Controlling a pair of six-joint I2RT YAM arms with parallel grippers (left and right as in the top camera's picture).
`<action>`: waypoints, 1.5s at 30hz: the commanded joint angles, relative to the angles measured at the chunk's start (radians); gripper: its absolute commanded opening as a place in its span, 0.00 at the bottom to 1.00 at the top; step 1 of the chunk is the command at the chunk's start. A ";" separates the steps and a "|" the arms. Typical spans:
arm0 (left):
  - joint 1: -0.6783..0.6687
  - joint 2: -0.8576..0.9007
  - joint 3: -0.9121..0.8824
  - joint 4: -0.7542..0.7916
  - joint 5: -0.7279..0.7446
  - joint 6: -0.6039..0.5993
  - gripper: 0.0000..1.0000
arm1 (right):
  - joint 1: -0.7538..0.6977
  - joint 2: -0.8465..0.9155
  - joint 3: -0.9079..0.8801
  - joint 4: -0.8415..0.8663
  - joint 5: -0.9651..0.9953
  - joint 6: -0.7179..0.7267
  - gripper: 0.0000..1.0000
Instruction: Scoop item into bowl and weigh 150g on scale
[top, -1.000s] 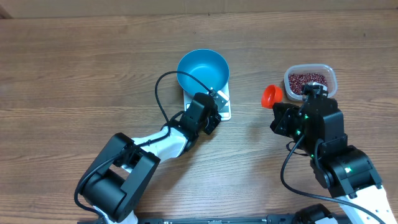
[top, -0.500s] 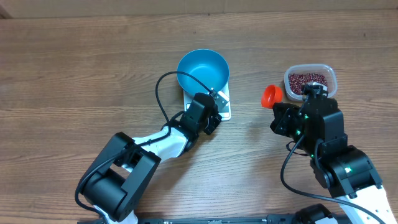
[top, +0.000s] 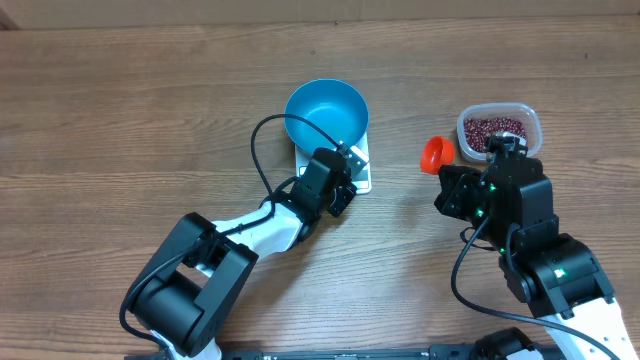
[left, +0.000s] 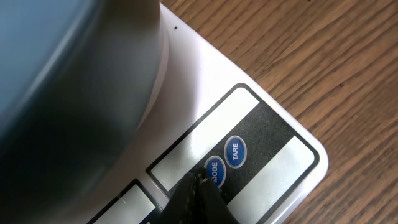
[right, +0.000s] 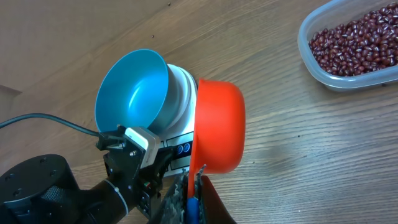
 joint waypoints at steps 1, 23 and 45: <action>0.006 0.020 -0.017 -0.041 -0.006 -0.017 0.04 | -0.002 -0.002 0.037 0.007 0.009 -0.001 0.04; 0.003 0.002 -0.017 -0.079 -0.002 -0.032 0.04 | -0.002 -0.002 0.037 0.007 0.005 0.000 0.04; -0.007 -0.634 -0.017 -0.615 -0.006 -0.131 0.12 | -0.002 -0.003 0.037 0.006 0.004 0.000 0.04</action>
